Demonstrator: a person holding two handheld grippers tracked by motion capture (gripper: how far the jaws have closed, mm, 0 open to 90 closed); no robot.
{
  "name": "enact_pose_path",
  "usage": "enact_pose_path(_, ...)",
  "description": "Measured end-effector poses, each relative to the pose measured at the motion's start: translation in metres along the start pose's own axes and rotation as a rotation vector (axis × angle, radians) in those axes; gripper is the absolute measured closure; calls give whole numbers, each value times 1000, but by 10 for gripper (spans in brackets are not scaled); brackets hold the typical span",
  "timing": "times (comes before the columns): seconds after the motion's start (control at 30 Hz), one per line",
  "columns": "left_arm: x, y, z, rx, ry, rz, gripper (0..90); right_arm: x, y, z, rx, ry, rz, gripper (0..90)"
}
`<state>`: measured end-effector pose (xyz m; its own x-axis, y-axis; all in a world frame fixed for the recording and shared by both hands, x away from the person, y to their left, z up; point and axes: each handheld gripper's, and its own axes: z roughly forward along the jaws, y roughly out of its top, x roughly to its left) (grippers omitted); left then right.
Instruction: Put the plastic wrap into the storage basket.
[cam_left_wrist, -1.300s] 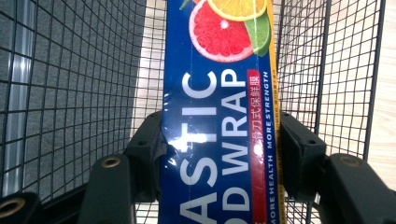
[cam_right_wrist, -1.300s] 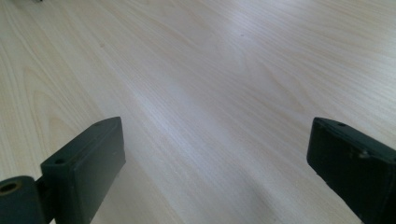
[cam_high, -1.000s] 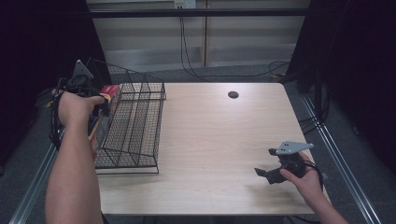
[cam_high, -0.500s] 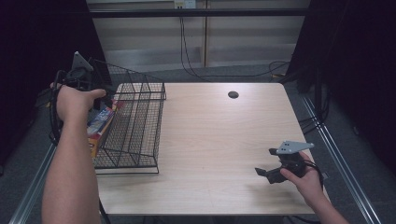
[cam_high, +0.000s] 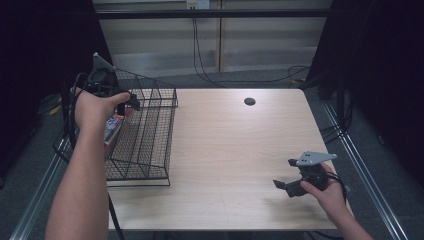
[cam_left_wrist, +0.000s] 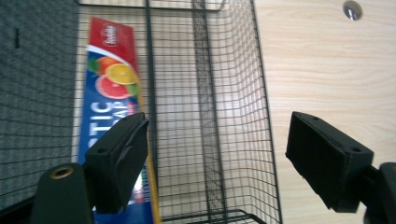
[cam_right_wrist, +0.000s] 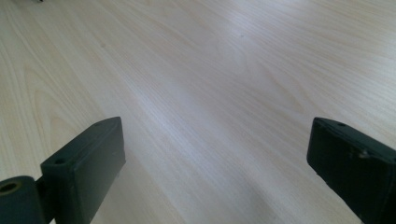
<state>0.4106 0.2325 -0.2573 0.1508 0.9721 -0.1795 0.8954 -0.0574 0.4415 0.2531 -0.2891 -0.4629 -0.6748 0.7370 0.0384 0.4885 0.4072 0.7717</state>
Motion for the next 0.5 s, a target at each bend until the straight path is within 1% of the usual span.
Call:
enact_pose_path(0.03, -2, 0, 1, -7, 4, 12, 201, 0, -1, -1, 3, 4, 6, 40)
enact_pose_path(0.07, -4, 0, 2, -14, -6, 17, 194, 0, -1, -2, -3, -6, 2, 40)
enact_pose_path(0.1, -6, -1, 4, -21, -16, 17, 193, -1, -1, -2, -4, -5, 5, 40)
enact_pose_path(0.2, -14, -4, 10, -28, -48, 37, 189, -1, -1, -4, -6, -8, 11, 40)
enact_pose_path(0.23, -18, -6, 13, -31, -66, 52, 189, -1, -1, -4, -6, -8, 11, 40)
enact_pose_path(0.3, -23, -9, 18, -27, -87, 71, 186, -1, -1, -4, -6, -5, 8, 40)
enact_pose_path(0.4, -30, -13, 25, -39, -103, 91, 181, 0, -1, -3, -6, -3, 6, 40)
enact_pose_path(0.5, -38, -16, 30, -43, -135, 110, 176, 0, 0, -3, -6, -2, 8, 40)
